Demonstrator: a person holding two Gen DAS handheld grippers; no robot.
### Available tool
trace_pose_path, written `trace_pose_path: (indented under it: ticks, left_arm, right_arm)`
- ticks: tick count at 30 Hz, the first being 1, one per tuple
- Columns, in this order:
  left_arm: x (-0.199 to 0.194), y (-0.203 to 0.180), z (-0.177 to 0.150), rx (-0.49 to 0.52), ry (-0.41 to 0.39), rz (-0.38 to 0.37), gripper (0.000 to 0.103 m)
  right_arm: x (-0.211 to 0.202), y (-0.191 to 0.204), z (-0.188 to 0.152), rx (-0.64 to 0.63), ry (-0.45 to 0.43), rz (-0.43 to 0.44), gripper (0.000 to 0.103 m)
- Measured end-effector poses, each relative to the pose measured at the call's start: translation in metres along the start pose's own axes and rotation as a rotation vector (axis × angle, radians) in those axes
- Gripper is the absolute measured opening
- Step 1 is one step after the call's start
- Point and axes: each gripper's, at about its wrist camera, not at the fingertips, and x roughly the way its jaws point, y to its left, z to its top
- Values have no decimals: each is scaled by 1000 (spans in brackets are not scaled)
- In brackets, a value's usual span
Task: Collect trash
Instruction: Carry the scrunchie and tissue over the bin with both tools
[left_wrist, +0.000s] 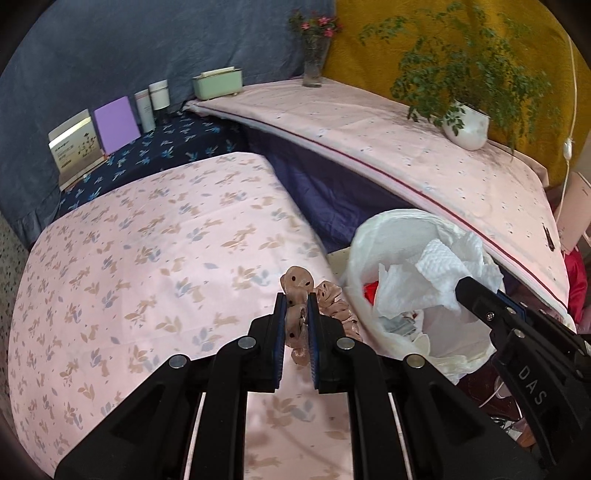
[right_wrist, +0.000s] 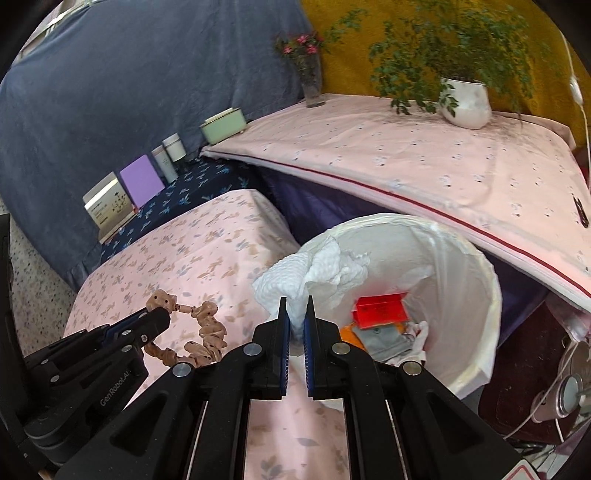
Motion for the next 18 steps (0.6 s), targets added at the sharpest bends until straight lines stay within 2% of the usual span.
trace_pose_path:
  ticks: [11,18]
  left_arm:
    - [6,-54,10,79,0,-72,11]
    - [14,-81,15,117,7,-105,11]
  right_arm:
    - [-14,-59,1,92,-28,-55,7]
    - [-21,-80,3,120,-41,-76,7]
